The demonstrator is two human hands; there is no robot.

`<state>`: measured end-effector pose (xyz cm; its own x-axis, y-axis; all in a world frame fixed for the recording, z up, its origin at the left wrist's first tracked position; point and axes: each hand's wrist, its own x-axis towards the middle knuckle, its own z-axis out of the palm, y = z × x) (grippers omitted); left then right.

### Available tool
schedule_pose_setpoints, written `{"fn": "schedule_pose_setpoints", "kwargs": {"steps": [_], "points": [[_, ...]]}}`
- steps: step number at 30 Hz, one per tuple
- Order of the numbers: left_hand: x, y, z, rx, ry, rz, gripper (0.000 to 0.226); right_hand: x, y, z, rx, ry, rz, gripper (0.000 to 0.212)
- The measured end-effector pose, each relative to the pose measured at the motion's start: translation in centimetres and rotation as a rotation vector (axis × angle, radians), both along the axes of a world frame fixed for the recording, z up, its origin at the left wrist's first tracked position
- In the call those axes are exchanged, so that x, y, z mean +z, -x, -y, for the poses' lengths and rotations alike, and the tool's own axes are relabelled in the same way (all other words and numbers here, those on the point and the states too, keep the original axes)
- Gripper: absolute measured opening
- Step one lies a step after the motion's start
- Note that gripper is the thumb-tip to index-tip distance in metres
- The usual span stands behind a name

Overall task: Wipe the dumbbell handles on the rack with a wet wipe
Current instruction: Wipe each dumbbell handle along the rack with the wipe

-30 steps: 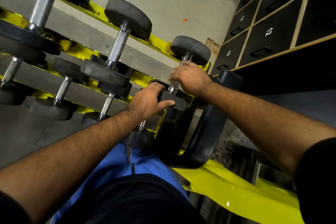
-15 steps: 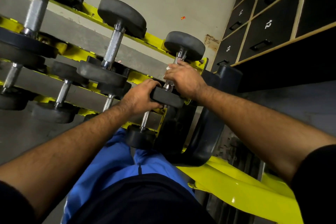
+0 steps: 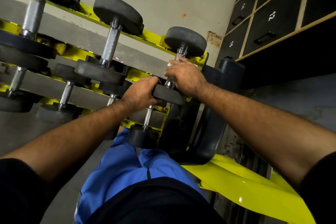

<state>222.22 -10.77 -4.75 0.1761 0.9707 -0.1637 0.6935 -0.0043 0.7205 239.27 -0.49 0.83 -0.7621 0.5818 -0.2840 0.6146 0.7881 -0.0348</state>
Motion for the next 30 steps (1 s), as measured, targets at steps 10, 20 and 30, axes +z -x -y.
{"fn": "schedule_pose_setpoints", "kwargs": {"steps": [10, 20, 30], "points": [[2.8, -2.3, 0.4, -0.136, -0.294, -0.382, 0.046, -0.3, -2.1, 0.0, 0.056, -0.006, -0.118, 0.037], [3.9, -4.1, 1.3, -0.157, -0.383, -0.624, 0.039, -1.7, -3.7, -0.7, 0.021, -0.005, -0.179, 0.061], [3.8, -5.5, 2.2, 0.035, -0.251, -0.624, 0.029, -3.3, -3.8, -2.3, 0.127, -0.020, -0.267, 0.050]]}}
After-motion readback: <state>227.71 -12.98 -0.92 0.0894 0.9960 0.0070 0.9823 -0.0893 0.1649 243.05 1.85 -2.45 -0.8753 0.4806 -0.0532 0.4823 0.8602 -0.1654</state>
